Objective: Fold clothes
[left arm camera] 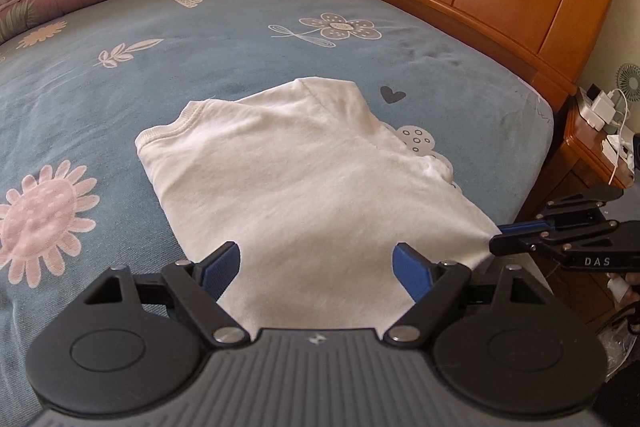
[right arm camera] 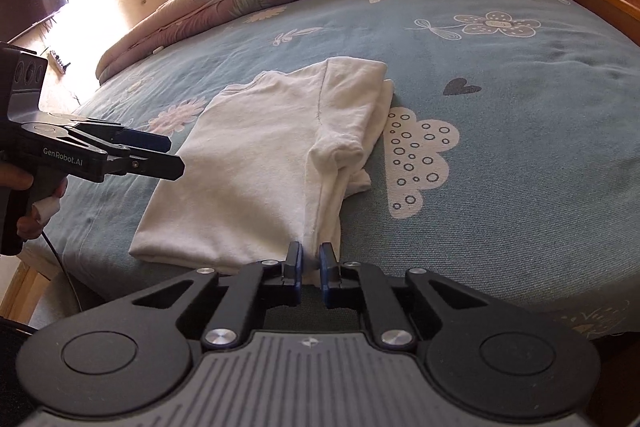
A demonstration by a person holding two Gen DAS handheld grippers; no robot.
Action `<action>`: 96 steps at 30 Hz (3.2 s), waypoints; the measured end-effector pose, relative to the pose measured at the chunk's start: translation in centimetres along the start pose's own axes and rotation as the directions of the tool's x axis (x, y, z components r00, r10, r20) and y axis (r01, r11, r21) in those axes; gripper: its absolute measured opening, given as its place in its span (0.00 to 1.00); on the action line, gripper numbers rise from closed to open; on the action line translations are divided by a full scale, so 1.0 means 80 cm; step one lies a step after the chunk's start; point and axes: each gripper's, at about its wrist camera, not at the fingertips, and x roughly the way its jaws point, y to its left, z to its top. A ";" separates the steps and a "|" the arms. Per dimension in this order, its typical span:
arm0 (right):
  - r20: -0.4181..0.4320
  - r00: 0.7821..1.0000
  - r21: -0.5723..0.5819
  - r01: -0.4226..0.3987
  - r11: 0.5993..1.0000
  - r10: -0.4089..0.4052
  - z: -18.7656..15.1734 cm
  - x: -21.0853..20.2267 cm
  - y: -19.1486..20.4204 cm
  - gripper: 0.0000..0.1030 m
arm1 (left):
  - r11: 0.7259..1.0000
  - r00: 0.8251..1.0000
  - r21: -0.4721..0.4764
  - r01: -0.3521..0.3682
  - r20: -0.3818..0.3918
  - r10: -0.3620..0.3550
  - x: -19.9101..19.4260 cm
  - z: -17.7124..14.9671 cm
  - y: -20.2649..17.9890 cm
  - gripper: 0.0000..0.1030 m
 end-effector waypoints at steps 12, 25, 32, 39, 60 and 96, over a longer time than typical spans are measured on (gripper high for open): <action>0.091 0.996 -0.040 0.028 0.999 -0.025 0.030 -0.009 0.009 0.17 | 0.998 0.997 0.053 0.043 -0.062 -0.040 0.011 -0.019 -0.019 0.81; 0.141 0.975 -0.038 0.176 0.984 -0.169 0.050 0.003 0.006 0.18 | 1.000 1.000 -0.010 -0.020 -0.005 0.020 -0.004 -0.006 0.020 0.81; 0.087 0.990 -0.109 0.117 0.987 -0.108 0.074 0.060 0.036 0.19 | 0.999 0.999 -0.053 -0.010 0.045 0.013 0.011 0.021 0.026 0.81; 0.104 0.970 0.003 0.220 0.975 -0.219 0.064 0.027 -0.005 0.22 | 0.998 1.000 -0.060 -0.006 -0.004 0.006 0.035 0.010 0.029 0.81; 0.029 0.983 0.090 0.180 0.980 -0.183 0.051 0.046 -0.007 0.39 | 1.000 1.000 -0.009 -0.014 0.019 0.014 0.020 0.013 0.012 0.82; 0.007 1.000 0.016 -0.002 1.000 0.002 0.083 0.086 0.038 0.83 | 0.926 0.996 -0.375 0.050 -0.051 -0.074 0.073 0.053 0.063 0.83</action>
